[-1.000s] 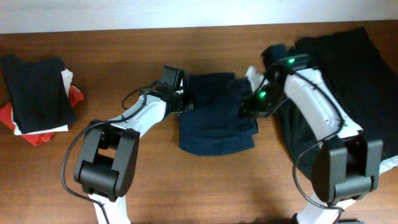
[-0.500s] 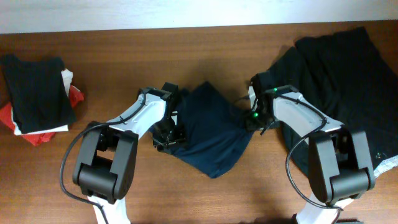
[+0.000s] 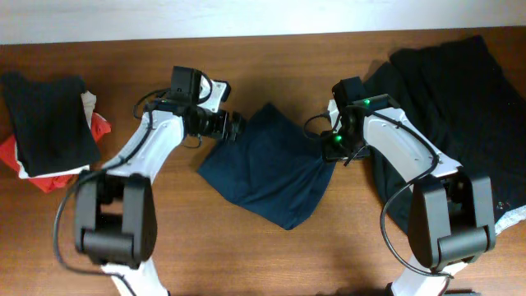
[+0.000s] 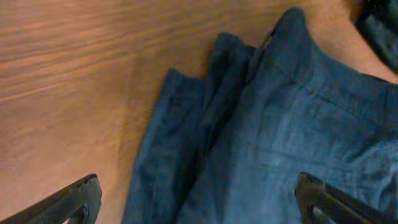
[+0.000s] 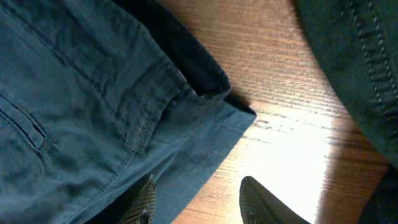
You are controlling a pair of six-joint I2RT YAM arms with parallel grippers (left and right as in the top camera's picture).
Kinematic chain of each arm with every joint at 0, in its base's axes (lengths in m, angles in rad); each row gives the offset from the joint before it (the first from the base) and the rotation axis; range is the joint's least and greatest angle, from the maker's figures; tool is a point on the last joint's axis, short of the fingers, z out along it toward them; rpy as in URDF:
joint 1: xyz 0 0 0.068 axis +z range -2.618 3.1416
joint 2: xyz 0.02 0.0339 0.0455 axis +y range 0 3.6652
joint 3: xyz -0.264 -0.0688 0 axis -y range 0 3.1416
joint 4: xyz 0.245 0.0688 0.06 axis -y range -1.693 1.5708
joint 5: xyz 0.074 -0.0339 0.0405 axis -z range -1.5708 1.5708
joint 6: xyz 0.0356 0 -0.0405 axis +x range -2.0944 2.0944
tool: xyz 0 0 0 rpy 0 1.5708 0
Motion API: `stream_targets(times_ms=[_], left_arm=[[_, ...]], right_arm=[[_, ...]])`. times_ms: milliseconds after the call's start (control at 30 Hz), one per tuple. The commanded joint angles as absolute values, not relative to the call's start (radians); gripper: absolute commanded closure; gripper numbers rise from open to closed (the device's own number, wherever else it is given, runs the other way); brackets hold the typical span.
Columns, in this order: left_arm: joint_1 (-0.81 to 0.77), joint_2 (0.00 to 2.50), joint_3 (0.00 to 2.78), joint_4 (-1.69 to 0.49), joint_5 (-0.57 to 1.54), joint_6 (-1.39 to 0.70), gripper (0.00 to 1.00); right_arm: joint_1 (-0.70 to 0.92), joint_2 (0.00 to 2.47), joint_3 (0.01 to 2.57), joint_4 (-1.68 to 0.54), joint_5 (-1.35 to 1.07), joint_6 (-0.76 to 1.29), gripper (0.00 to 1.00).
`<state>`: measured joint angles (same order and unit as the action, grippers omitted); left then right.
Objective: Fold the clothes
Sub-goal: 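Carry the folded shorts left with the left gripper onto the stack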
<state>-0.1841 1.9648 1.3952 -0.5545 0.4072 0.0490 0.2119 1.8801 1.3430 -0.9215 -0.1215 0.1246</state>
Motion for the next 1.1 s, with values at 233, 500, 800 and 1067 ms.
stream_targets(times_ms=[233,500,800,1067], left_arm=[[-0.234,2.145,1.396,-0.530,0.688,0.110,0.57],[-0.134,2.098,1.555,-0.678,0.477,0.091,0.99],[0.196,1.788,1.774,-0.837,-0.022,0.062,0.99],[0.496,1.763,1.774,-0.700,-0.087,0.061,0.99]], right_arm=[[0.215,1.867,1.358,-0.932,-0.127,0.129,0.52],[0.183,1.840,1.371,-0.964,-0.076,0.129,0.56],[0.045,1.736,1.442,-1.104,-0.067,0.129,0.55],[0.045,1.736,1.442,-1.113,-0.071,0.129,0.55]])
